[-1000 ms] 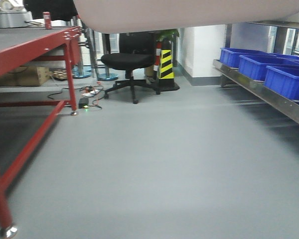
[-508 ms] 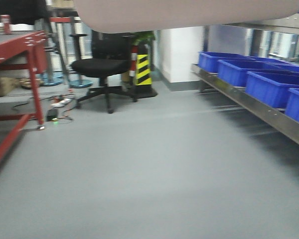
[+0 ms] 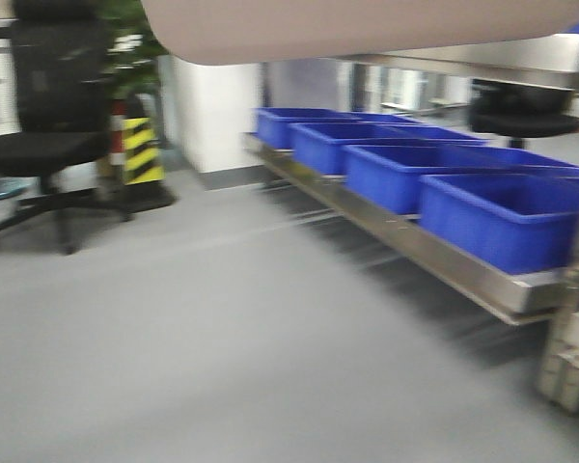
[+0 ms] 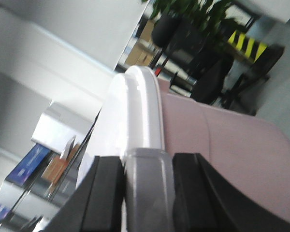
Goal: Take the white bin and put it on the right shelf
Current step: 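Hold the bin while the base drives up to the blue-crate shelf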
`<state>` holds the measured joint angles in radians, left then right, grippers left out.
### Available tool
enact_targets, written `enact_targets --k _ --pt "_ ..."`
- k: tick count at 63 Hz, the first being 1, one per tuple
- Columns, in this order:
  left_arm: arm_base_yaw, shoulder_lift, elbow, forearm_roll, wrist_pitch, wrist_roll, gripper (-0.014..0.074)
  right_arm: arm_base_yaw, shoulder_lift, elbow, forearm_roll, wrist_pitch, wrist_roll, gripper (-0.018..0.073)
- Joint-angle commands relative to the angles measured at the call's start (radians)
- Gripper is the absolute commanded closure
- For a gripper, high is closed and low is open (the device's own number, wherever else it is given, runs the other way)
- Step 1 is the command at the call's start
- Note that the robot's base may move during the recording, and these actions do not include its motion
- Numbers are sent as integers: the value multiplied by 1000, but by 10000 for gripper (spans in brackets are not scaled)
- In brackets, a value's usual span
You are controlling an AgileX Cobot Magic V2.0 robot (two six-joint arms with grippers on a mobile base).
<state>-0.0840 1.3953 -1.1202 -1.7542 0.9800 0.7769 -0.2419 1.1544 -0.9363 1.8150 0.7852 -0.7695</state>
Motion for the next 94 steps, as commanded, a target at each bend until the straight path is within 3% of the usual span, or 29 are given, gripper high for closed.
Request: enact_targets --k 1,94 --pt "-46 -43 -44 -165 215 20 723 34 -25 -40 68 189 -1 494" --pt "-46 -43 -44 -165 213 20 723 34 -25 -40 68 189 -1 494"
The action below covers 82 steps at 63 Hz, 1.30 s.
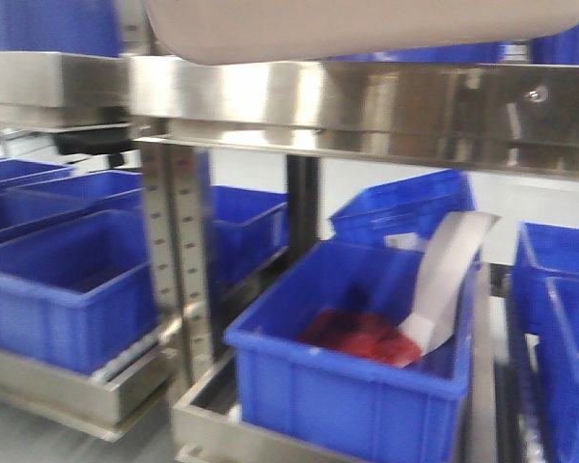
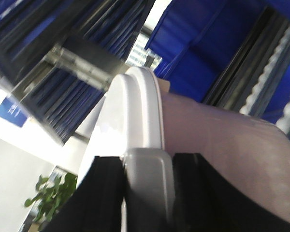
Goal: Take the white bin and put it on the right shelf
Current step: 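Hold the bin while the base drives up to the blue-crate shelf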
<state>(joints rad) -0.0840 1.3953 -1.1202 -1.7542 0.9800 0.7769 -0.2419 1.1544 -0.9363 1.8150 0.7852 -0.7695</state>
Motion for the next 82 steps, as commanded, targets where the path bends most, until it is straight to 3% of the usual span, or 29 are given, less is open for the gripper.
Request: enact_targets --k 1,82 --pt "-46 -43 -44 -165 213 20 723 34 -25 -40 68 189 -1 494" --pt "-46 -41 -44 -165 211 20 723 34 -25 -40 68 188 -1 494"
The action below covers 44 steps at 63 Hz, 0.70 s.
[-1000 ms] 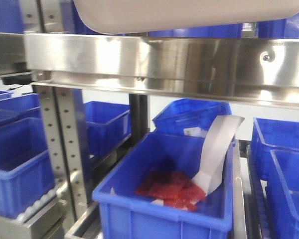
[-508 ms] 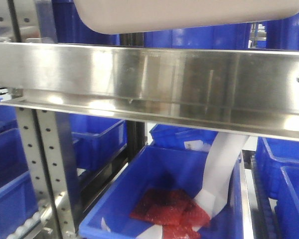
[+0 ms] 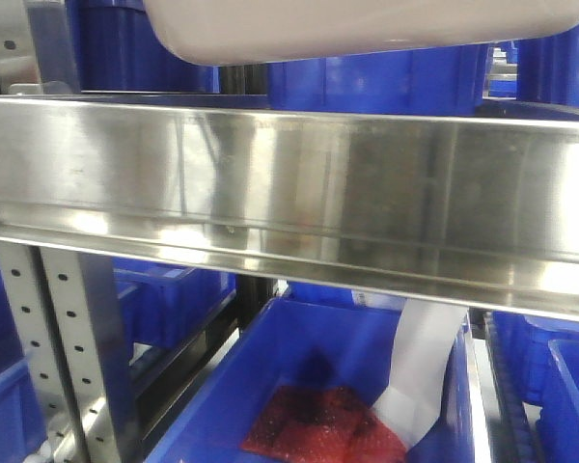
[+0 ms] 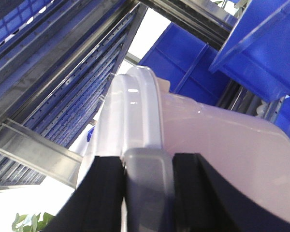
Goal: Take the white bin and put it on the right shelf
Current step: 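Hold the bin while the base drives up to the blue-crate shelf, then lower the bin onto the upper roller shelf with both grippers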
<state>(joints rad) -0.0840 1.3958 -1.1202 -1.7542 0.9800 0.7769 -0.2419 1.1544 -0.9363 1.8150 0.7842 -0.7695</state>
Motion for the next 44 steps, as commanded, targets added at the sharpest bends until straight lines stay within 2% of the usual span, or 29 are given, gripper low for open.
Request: enact_targets --k 1,44 --pt "-46 -42 -44 -165 211 20 723 34 -25 -40 68 189 -1 494" --pt "-46 -42 -44 -165 211 20 723 34 -25 -40 68 189 -1 494"
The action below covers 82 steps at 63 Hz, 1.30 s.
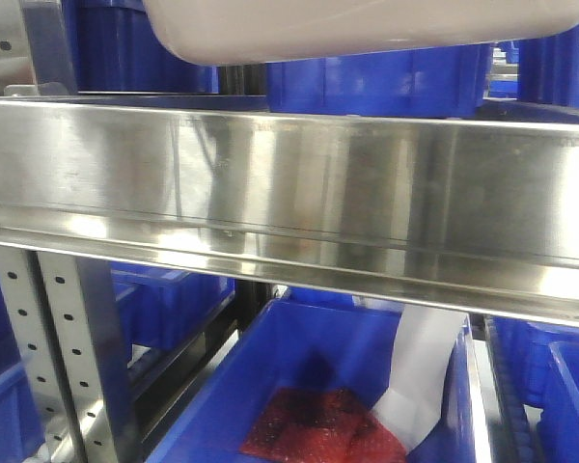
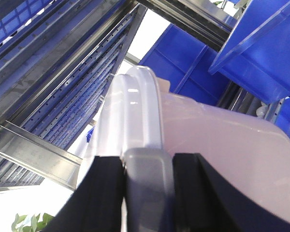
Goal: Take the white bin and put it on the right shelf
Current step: 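Lower the bin onto the upper roller shelf with both grippers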
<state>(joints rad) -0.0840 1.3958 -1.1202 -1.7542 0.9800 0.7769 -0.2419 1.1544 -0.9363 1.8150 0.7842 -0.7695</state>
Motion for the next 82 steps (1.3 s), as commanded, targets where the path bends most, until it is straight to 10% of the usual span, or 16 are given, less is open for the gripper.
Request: enact_targets --k 1,82 --pt "-46 -42 -44 -165 211 20 723 34 -25 -40 68 189 -1 494" --pt "-46 127 -56 -160 68 50 722 34 119 -40 41 201 -1 494"
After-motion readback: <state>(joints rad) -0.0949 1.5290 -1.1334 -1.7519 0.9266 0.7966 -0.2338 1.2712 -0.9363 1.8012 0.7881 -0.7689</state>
